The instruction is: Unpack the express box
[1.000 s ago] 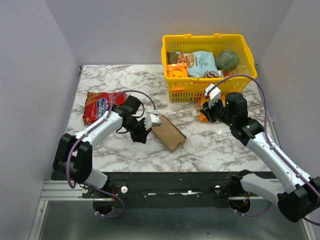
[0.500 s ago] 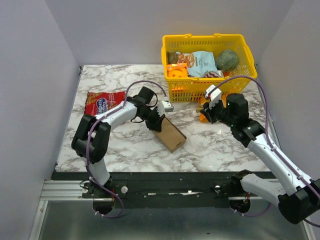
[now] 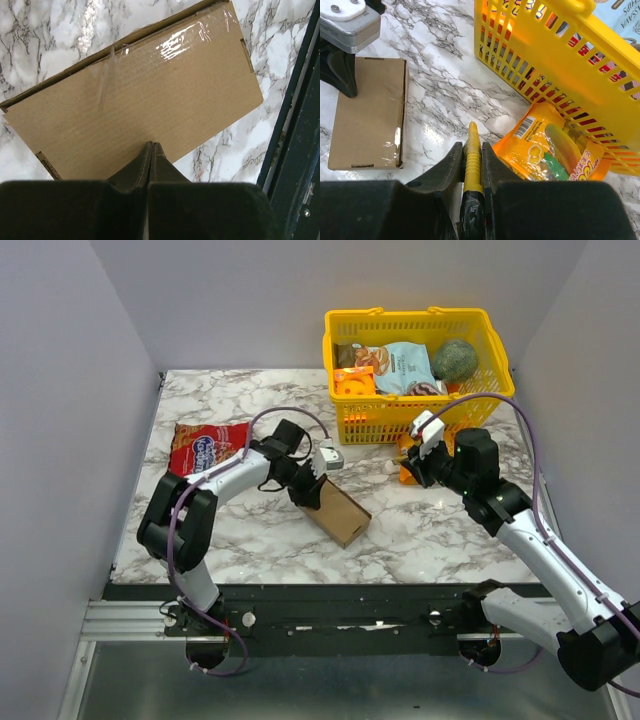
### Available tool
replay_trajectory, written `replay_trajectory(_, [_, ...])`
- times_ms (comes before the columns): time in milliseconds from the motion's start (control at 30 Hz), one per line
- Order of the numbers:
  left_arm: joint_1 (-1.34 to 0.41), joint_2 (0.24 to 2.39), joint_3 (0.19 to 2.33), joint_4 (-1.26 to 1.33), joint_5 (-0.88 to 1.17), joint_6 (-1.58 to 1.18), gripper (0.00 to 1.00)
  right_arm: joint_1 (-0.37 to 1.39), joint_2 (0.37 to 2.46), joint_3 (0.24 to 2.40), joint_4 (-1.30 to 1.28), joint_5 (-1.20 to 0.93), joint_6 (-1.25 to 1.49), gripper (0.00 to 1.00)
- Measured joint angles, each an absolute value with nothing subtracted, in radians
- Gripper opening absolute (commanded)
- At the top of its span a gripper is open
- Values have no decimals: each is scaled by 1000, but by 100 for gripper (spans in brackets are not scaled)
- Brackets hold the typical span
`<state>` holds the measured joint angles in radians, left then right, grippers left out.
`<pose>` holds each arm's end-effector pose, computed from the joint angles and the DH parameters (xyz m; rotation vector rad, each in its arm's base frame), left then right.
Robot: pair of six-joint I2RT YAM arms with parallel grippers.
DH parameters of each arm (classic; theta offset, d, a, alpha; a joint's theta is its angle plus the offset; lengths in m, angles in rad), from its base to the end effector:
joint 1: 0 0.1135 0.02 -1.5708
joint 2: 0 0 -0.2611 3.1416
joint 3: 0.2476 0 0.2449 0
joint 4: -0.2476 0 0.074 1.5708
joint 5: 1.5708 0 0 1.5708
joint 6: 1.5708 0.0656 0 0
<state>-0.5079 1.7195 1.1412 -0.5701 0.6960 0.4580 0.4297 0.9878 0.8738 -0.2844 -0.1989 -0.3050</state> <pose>0.2777 -0.2027 0.1788 1.3786 2.1961 -0.9513 0.2186 0.1145 0.3104 -0.8280 1.7889 0.2773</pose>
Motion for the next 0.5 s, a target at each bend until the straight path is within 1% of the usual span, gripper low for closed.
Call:
replay_trajectory(333, [-496, 1549, 985, -569, 714, 485, 5, 430, 1008, 874, -284, -200, -308, 0])
replay_trajectory(500, [-500, 1507, 976, -561, 747, 509, 13, 430, 1021, 874, -284, -204, -307, 0])
